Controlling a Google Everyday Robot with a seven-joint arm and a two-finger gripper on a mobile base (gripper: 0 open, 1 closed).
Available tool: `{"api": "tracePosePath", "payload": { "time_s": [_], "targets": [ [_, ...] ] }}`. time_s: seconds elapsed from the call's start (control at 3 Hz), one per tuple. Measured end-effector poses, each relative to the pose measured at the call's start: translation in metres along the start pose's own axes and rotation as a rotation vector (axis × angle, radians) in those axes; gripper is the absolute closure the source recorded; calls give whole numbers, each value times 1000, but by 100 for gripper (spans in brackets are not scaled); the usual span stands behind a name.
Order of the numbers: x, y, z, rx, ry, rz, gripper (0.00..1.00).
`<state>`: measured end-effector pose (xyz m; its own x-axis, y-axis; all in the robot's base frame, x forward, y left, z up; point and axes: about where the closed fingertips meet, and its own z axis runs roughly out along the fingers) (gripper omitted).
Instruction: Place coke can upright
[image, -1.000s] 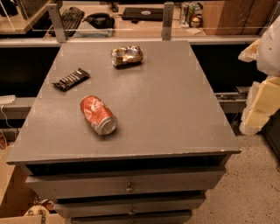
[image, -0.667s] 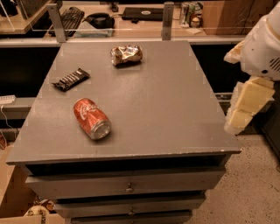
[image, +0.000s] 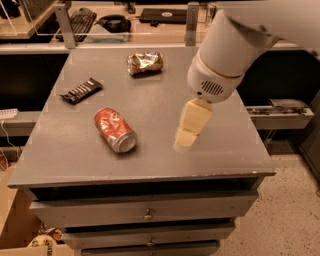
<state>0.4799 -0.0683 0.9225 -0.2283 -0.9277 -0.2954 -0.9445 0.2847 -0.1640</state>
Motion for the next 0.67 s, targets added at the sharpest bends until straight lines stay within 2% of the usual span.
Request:
{"api": "tracePosePath", "payload": {
  "time_s": [0.67],
  "targets": [
    [-86,5,61,-15,16,143,0]
  ]
}}
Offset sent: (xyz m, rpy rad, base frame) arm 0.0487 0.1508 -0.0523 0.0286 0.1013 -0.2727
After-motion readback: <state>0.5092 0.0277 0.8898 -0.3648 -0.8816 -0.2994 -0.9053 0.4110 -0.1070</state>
